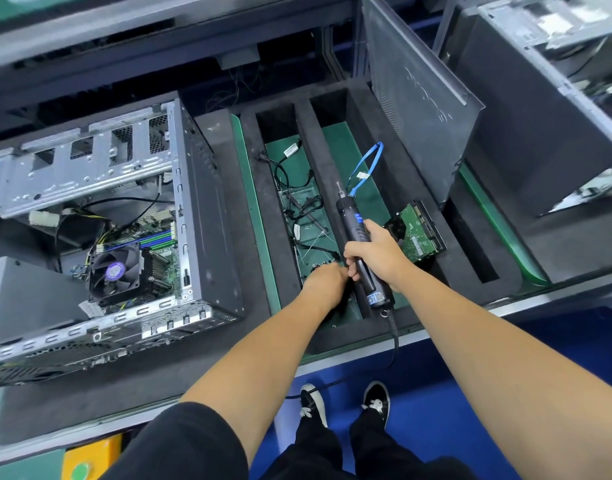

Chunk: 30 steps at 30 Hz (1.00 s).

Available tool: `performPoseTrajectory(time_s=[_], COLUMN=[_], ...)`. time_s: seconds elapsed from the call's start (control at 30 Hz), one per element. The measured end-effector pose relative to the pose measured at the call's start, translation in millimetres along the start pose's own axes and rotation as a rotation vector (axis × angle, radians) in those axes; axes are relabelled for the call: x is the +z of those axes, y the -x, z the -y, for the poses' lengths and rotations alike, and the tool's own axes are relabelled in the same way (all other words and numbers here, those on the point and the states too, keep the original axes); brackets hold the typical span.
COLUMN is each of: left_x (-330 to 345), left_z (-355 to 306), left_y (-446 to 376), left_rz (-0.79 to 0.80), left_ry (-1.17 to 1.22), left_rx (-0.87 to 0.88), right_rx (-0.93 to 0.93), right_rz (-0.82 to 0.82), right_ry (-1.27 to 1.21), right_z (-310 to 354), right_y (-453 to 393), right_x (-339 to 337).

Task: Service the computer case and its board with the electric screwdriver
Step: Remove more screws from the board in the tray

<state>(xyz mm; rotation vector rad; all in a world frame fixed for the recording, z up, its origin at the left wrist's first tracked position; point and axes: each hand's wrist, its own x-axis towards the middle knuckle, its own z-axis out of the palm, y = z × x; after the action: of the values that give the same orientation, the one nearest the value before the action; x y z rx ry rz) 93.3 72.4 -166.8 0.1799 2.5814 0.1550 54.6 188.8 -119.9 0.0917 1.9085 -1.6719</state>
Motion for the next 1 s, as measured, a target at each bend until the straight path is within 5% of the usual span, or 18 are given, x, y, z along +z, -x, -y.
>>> performPoseTrajectory(time_s=[0.47, 0.63, 0.73, 1.0], left_x=[-9.7, -10.8, -7.7, -5.4], left_z=[2.1, 5.9, 4.0, 4.4], left_y=[7.3, -3.2, -10.4, -16.9], left_rz=[-0.017, -0.187, -0.163, -0.135], left_ry=[0.116, 0.207, 0.188, 0.247], left_rx=[-0.073, -0.23, -0.349, -0.34], right_rx=[-0.001, 0.013, 0.002, -0.002], right_rz=[0.023, 0.023, 0.037, 0.05], right_ry=[-0.018, -0.024, -0.029, -0.03], right_z=[0.7, -1.7, -5.1, -5.0], right_y=[0.3, -1.2, -2.4, -8.1], right_x=[-1.1, -0.1, -3.1, -2.9])
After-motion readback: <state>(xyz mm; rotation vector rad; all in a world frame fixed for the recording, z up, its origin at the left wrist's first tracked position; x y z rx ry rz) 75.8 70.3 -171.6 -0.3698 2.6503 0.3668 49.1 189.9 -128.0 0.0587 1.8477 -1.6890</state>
